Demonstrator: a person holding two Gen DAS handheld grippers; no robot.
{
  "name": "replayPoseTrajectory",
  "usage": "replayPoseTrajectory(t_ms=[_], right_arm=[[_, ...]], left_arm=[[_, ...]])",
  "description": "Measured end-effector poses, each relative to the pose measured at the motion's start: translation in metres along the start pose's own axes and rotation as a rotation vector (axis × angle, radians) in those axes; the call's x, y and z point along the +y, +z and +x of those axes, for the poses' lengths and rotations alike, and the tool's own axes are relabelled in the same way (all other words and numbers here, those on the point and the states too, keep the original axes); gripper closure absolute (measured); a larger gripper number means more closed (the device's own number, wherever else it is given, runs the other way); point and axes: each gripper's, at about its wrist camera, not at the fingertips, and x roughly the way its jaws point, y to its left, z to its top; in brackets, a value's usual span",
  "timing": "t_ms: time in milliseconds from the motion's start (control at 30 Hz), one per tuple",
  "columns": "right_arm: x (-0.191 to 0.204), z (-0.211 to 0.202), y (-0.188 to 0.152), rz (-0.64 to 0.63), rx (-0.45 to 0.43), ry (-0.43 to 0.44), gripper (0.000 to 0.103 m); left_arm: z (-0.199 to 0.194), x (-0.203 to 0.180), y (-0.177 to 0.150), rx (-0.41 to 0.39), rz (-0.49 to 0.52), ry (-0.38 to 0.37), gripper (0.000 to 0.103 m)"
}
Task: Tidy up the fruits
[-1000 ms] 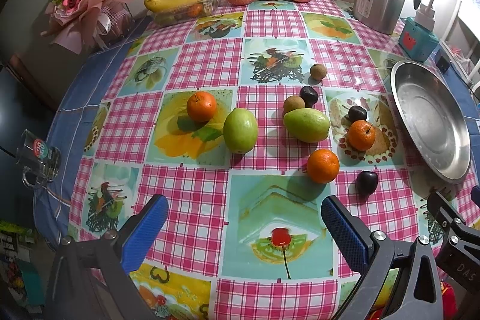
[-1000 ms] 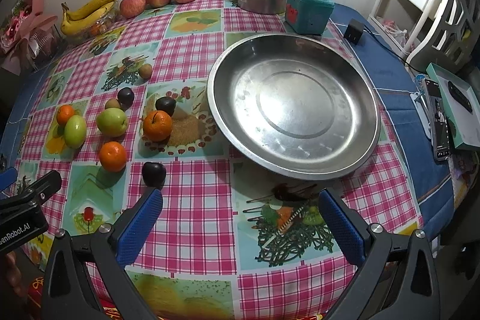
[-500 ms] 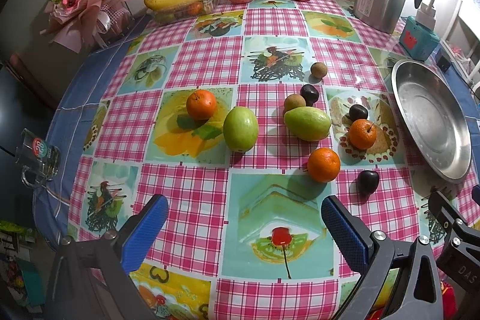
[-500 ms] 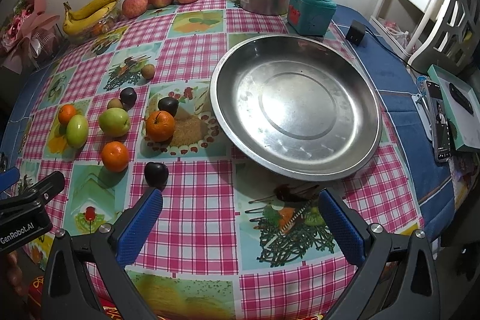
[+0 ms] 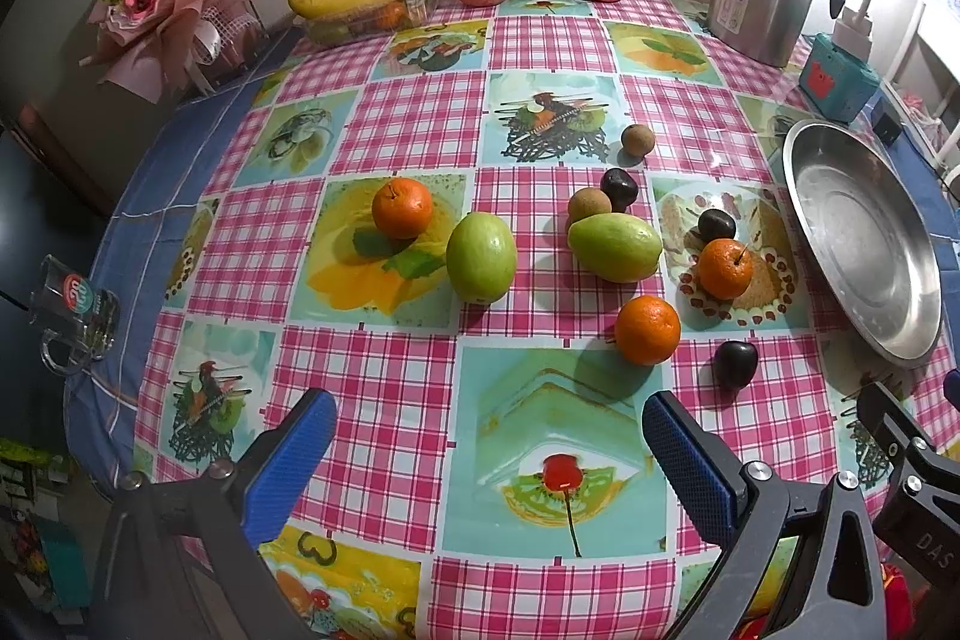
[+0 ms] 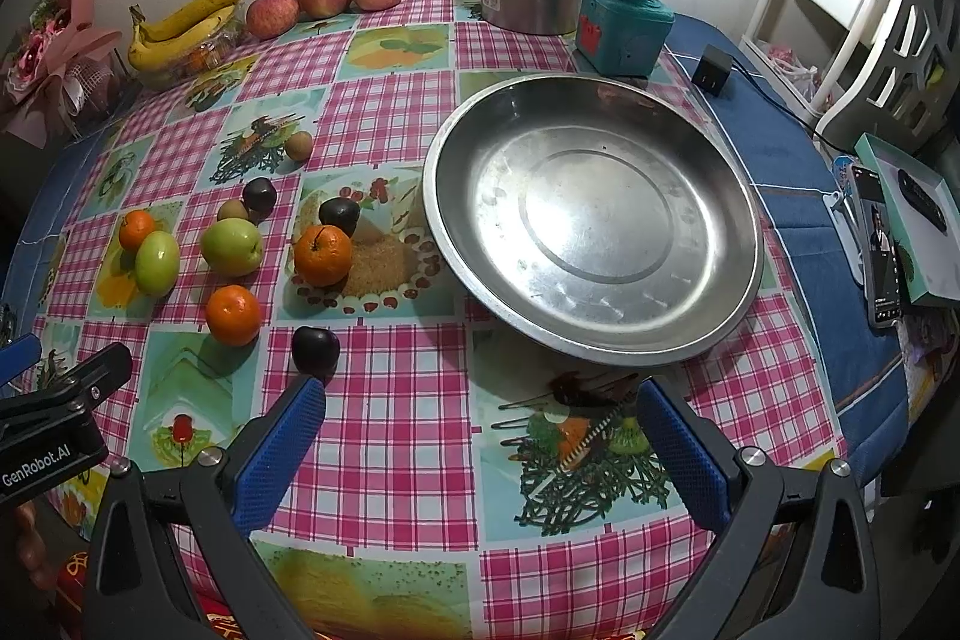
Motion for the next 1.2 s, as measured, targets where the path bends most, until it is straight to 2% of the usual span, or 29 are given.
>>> replayPoseTrajectory(t_ms=[133,233,300,533,867,1000,1200], right_arm=[[0.001,0.0,0.001,0.006,-0.007,0.019,0.0],[0.005,0.003,0.003,0.01,-0.002,0.076,0.0],[0.009,0.008,0.005,0.025,0.012,0.128,0.0],[0.022,0.014,0.011,0.025,0.002,0.159,0.0],[0.025,0.009,0.019,0.046,-0.015,0.243,0.0],[0.022,0.0,0.021,0.057,-0.078,0.222,0.0],[0.024,0.002,0.025,0.043,-0.076,0.228,0.0]], left_arm=[[0.002,0.008,0.003,-0.003,-0.045,-0.042,0.0],[0.003,0.016,0.008,-0.022,-0.097,-0.056,0.0],[0.004,0.022,0.012,-0.041,-0.127,-0.046,0.0],[0.002,0.031,0.024,-0.136,-0.182,-0.008,0.0],[0.003,0.025,0.033,-0.133,-0.17,-0.078,0.0],[0.008,0.02,0.035,-0.1,-0.168,-0.144,0.0],[0.017,0.008,0.04,-0.057,-0.144,-0.177,0.0]])
